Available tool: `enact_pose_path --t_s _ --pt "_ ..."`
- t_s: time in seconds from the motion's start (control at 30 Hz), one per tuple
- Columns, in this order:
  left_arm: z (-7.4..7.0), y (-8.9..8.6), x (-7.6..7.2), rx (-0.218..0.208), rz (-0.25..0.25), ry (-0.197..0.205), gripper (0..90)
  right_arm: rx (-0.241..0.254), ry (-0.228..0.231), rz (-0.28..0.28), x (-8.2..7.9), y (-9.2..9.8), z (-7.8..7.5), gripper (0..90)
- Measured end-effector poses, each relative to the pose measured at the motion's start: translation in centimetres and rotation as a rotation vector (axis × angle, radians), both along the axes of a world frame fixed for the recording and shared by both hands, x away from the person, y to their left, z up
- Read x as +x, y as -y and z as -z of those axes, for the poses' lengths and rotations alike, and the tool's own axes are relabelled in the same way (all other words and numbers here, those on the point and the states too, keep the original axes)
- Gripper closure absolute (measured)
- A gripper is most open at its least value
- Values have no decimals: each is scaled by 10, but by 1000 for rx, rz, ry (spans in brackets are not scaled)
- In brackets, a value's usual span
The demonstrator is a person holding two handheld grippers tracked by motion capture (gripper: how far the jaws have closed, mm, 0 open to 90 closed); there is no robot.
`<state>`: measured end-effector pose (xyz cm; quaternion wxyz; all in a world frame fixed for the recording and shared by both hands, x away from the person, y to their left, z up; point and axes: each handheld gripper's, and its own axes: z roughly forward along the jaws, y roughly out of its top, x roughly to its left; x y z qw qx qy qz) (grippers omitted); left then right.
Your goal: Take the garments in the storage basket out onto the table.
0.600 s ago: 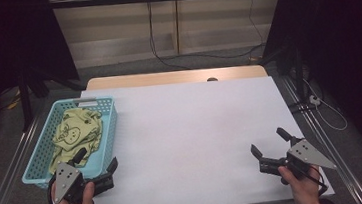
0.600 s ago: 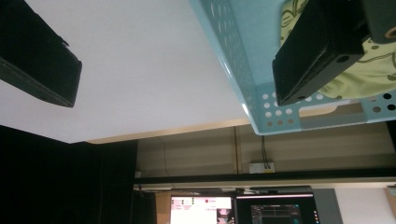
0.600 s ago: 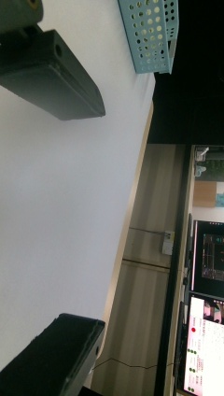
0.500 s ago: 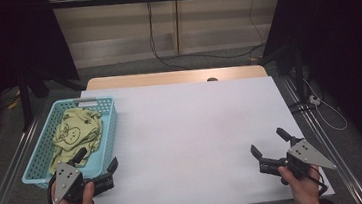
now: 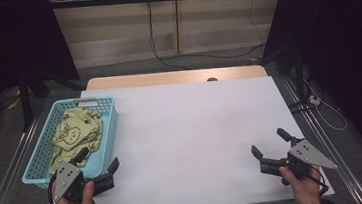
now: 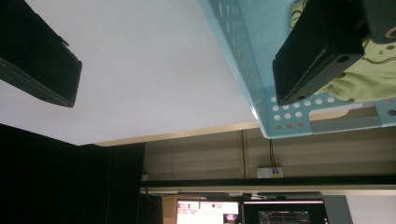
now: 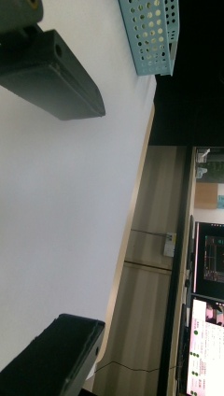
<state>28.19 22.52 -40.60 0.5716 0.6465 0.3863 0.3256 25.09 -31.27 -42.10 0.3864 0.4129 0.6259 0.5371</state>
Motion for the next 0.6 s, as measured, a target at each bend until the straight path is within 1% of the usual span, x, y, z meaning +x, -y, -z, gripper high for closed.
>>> enact_pose_path --t_s 0.03,0.2,0.23,0.3,0.33,0.37,0.4,0.43,0.47,0.5,0.53,0.6 --pt "-1 0 0 -7 1 -1 14 4 -5 2 0 0 0 0" --pt "-3 -3 -1 -15 6 -21 16 4 -9 -3 1 0 0 0" --pt "-4 -3 -1 -16 12 -19 16 4 -9 -3 1 0 0 0" --pt "-6 -3 -1 -10 11 -10 21 6 -7 -6 1 -1 0 0" --pt "-7 -4 -1 4 3 -1 21 7 -7 -5 1 0 0 0" --pt "-8 -5 0 6 -3 -2 24 6 -9 -4 1 0 0 0" --pt "-8 -5 1 -6 -2 -6 26 4 -8 -3 1 0 0 0" --pt "-9 -6 2 -2 -9 -4 26 4 -8 -3 1 0 0 0" --pt "-10 -8 3 5 -1 -8 28 3 -8 -4 1 0 0 0" --pt "-11 -10 5 -4 14 -14 39 4 -9 -3 1 0 0 0" --pt "-12 -11 5 -27 18 -19 39 4 -9 -3 1 0 0 0" --pt "-14 -14 6 -19 12 -13 40 6 -9 -10 1 0 0 0"
